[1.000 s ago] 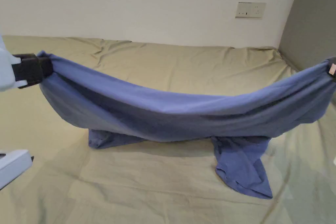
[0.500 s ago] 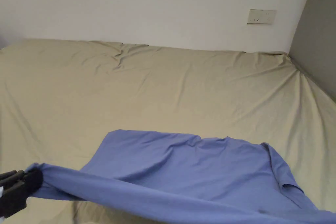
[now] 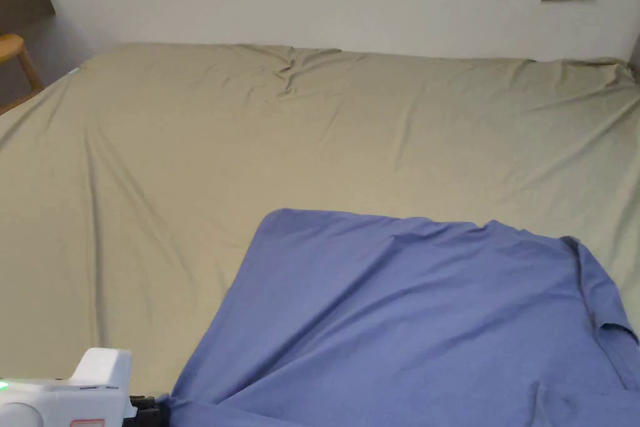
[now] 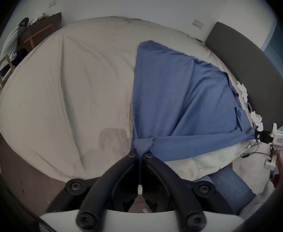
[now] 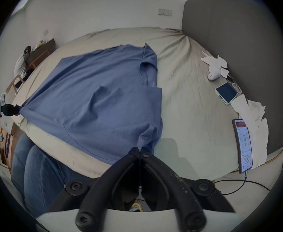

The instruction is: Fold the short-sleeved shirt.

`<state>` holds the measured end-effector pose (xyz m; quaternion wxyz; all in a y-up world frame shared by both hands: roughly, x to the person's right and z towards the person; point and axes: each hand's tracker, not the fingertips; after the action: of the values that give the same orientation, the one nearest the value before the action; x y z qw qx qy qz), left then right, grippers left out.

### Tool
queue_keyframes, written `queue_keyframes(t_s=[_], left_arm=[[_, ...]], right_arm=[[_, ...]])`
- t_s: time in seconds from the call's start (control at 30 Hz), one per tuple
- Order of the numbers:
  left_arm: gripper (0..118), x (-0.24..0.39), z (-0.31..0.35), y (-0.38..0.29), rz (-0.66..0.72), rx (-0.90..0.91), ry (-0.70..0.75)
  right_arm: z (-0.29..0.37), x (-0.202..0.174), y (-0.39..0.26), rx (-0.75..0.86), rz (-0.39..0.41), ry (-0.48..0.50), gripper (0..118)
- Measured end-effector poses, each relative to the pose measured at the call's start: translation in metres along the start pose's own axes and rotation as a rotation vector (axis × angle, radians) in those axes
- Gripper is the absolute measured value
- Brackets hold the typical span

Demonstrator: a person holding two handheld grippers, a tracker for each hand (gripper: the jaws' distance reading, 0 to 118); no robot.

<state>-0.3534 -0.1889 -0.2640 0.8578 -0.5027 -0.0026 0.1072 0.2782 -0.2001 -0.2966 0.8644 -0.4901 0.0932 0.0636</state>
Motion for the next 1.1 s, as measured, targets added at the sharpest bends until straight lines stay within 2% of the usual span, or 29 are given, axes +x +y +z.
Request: queue_keyframes(t_s=[0.13,0.17,0.2,0.23,0.27,0.3,0.33,0.37,0.43,0.5,0.53,0.57,0.6,0.63,0.67,0.73,0.83,0.9,0.93,1.0,1.1], left_arm=[[1,0.002,-0.009,0.000,-0.019,-0.033,0.004],[9,0.003,-0.009,-0.001,-0.032,-0.029,0.009],[33,0.003,-0.007,-0.002,-0.050,-0.014,0.014],[75,0.003,-0.003,-0.003,-0.053,-0.001,0.023],[118,0.002,0.002,-0.008,-0.038,0.051,0.053],[115,0.000,0.009,-0.010,-0.020,0.090,0.036],[108,-0.003,0.024,-0.009,0.011,0.161,-0.046],[109,-0.009,0.033,-0.012,0.043,0.197,-0.038],[118,-0.021,0.044,-0.016,0.068,0.227,-0.037],[118,-0.026,0.051,-0.017,0.090,0.238,-0.039],[110,-0.018,0.057,-0.018,0.120,0.232,-0.064],[73,-0.021,0.061,-0.018,0.154,0.198,-0.128],[27,-0.024,0.063,-0.020,0.167,0.203,-0.176],[0,-0.023,0.064,-0.023,0.172,0.231,-0.184],[0,-0.020,0.064,-0.025,0.155,0.231,-0.155],[0,-0.019,0.065,-0.029,0.125,0.224,-0.122],[0,0.005,0.065,-0.024,0.150,0.210,-0.168],[0,0.016,0.058,-0.020,0.126,0.193,-0.132],[0,-0.019,0.047,-0.022,0.094,0.189,-0.089],[0,-0.027,0.041,-0.018,0.067,0.177,-0.088],[9,-0.014,0.028,-0.017,0.057,0.174,-0.085]], right_arm=[[-0.007,0.002,-0.005,-0.040,0.024,-0.005,2],[-0.003,0.004,-0.004,-0.038,0.023,-0.001,4],[-0.002,0.006,-0.003,-0.037,0.022,0.009,17],[0.002,0.007,-0.002,-0.035,0.005,0.006,47],[0.007,0.012,-0.003,-0.011,-0.028,-0.023,97],[0.014,0.019,-0.005,0.019,-0.039,-0.030,118],[0.027,0.021,-0.007,0.091,-0.053,-0.038,118],[0.042,0.024,-0.008,0.166,-0.080,-0.029,117],[0.061,0.027,-0.012,0.194,-0.174,-0.023,117],[0.076,0.033,-0.015,0.241,-0.236,-0.018,112],[0.085,0.035,-0.018,0.260,-0.262,-0.005,90],[0.093,0.037,-0.014,0.276,-0.289,0.006,34],[0.098,0.037,-0.016,0.286,-0.304,-0.009,3],[0.100,0.036,-0.019,0.300,-0.305,-0.059,2],[0.103,0.035,-0.020,0.316,-0.317,-0.097,2],[0.105,0.030,-0.016,0.302,-0.309,-0.054,1],[0.110,0.033,-0.021,0.341,-0.355,-0.068,1],[0.111,0.030,-0.019,0.351,-0.344,-0.080,1],[0.113,0.027,-0.018,0.357,-0.335,-0.089,1],[0.118,0.028,-0.019,0.356,-0.325,-0.083,1],[0.123,0.027,-0.019,0.368,-0.321,-0.085,1]])
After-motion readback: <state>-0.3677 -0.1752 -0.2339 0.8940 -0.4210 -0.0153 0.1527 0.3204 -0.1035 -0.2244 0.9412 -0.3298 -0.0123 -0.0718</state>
